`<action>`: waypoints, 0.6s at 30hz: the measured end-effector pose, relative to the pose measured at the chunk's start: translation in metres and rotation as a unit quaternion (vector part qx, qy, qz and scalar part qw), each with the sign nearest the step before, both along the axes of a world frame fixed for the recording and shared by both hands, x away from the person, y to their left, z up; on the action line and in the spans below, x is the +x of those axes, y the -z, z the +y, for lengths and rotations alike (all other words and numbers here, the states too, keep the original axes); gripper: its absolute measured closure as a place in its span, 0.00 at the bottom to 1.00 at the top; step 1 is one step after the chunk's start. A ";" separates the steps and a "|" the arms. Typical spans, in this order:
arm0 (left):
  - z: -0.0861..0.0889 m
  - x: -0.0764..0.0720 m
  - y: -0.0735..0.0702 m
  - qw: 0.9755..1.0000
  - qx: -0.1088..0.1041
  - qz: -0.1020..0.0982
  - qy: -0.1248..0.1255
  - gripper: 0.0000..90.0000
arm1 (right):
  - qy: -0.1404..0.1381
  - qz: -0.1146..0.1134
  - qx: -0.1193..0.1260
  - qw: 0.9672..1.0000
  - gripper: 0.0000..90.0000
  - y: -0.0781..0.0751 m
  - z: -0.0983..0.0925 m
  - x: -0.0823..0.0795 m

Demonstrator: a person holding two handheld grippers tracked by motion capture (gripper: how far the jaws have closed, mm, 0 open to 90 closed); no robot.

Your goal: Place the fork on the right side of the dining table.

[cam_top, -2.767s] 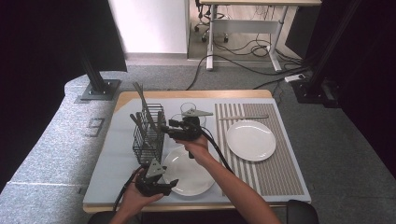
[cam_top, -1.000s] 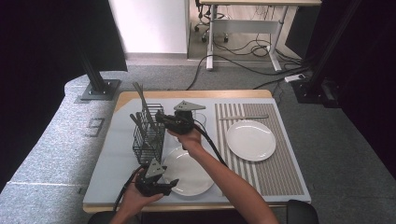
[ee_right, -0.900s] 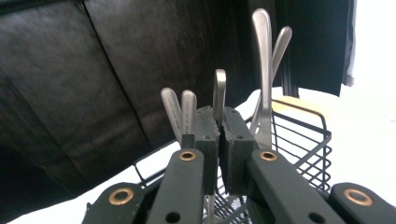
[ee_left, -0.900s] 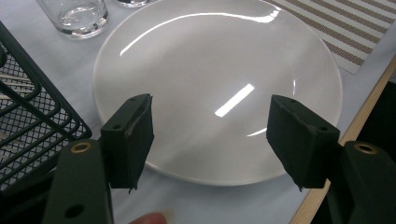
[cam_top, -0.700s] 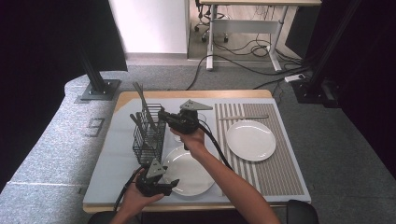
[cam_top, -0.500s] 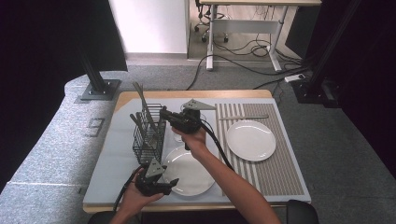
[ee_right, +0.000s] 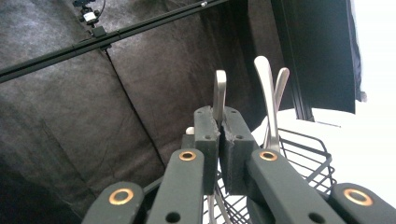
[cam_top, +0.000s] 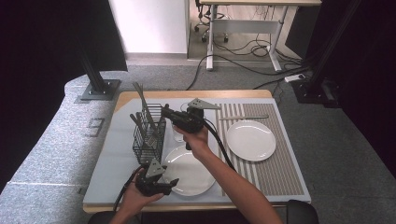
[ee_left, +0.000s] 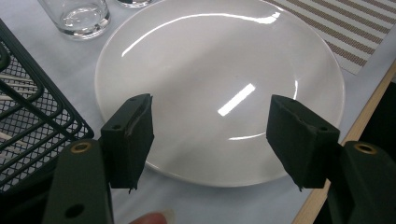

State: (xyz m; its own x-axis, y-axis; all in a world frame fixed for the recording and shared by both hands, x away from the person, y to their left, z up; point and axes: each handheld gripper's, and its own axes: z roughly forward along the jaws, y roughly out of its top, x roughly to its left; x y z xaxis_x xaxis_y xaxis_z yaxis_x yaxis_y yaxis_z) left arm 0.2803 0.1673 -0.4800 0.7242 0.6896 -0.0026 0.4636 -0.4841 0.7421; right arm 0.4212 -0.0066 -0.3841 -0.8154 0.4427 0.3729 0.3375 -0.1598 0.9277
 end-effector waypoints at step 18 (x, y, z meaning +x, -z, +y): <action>0.002 0.000 0.000 1.000 0.000 -0.001 -0.003 0.36 | 0.015 0.001 0.028 0.999 0.96 -0.015 -0.019 -0.007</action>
